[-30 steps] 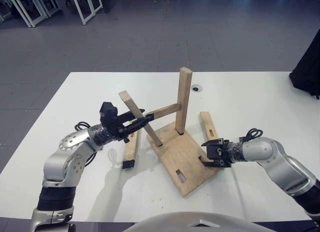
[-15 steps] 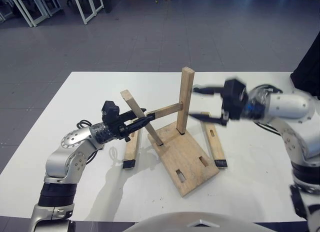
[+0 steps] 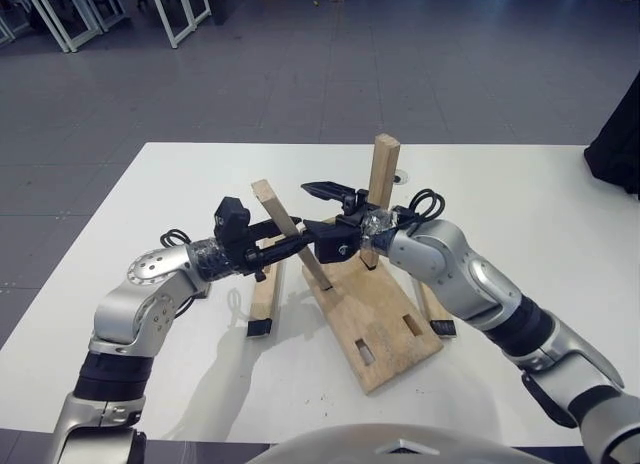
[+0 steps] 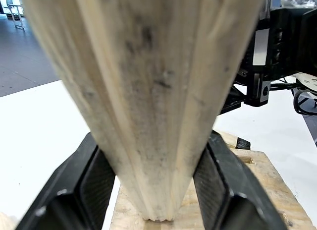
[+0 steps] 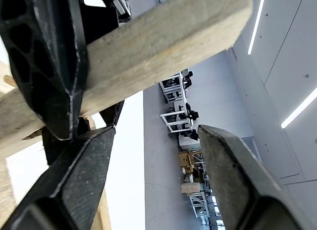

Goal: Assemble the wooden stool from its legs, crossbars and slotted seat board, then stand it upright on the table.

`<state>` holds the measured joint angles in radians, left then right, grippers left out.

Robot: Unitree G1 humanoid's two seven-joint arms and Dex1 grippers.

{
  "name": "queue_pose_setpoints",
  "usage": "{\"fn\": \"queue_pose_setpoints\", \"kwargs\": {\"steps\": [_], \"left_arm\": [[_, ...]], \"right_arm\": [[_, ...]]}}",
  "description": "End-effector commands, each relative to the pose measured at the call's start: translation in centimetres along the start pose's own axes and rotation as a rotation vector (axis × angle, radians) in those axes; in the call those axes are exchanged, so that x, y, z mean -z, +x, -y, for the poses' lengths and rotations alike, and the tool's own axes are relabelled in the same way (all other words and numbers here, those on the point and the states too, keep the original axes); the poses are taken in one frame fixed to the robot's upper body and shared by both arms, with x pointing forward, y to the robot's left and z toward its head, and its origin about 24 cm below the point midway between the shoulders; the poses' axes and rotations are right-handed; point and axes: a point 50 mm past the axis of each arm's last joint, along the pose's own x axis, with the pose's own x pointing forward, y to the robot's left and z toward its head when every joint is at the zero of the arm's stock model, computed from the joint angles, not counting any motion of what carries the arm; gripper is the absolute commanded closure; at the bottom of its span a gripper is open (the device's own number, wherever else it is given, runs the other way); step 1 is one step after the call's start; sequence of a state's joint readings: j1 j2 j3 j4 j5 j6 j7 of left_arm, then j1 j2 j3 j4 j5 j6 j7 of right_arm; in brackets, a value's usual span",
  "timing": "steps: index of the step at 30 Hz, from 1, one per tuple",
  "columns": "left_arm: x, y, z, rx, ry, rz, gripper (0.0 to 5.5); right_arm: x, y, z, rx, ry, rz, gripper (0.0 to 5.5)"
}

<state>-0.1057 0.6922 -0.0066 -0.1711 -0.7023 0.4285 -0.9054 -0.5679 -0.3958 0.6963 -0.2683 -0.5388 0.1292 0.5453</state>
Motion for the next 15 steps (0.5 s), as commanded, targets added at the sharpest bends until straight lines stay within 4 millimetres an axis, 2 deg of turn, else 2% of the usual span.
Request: {"fn": "queue_pose_setpoints", "kwargs": {"steps": [1, 4, 7, 10, 13, 15], "left_arm": [[5.5, -0.9, 1.6, 0.012, -0.198, -0.255, 3.43], [5.3, -0.7, 1.8, 0.022, -0.197, -0.240, 3.43], [5.2, -0.5, 1.8, 0.023, -0.191, -0.230, 3.43], [5.3, -0.3, 1.9, 0.020, -0.191, -0.228, 3.43], [5.6, -0.4, 2.1, 0.010, -0.197, -0.229, 3.43], [5.8, -0.7, 2.3, -0.008, -0.205, -0.225, 3.43]], "right_arm": [[1.2, -1.0, -4.6, -0.197, 0.093, -0.079, 2.44], [1.9, -1.6, -6.0, -0.273, 0.129, -0.123, 2.44], [2.3, -1.6, -6.0, -0.266, 0.119, -0.138, 2.44], [1.8, -2.1, -4.5, -0.159, 0.196, -0.087, 2.44], [1.3, -4.4, -3.0, -0.063, 0.230, -0.076, 2.44], [0.9, -5.9, -1.7, 0.002, 0.331, -0.032, 2.44]]}}
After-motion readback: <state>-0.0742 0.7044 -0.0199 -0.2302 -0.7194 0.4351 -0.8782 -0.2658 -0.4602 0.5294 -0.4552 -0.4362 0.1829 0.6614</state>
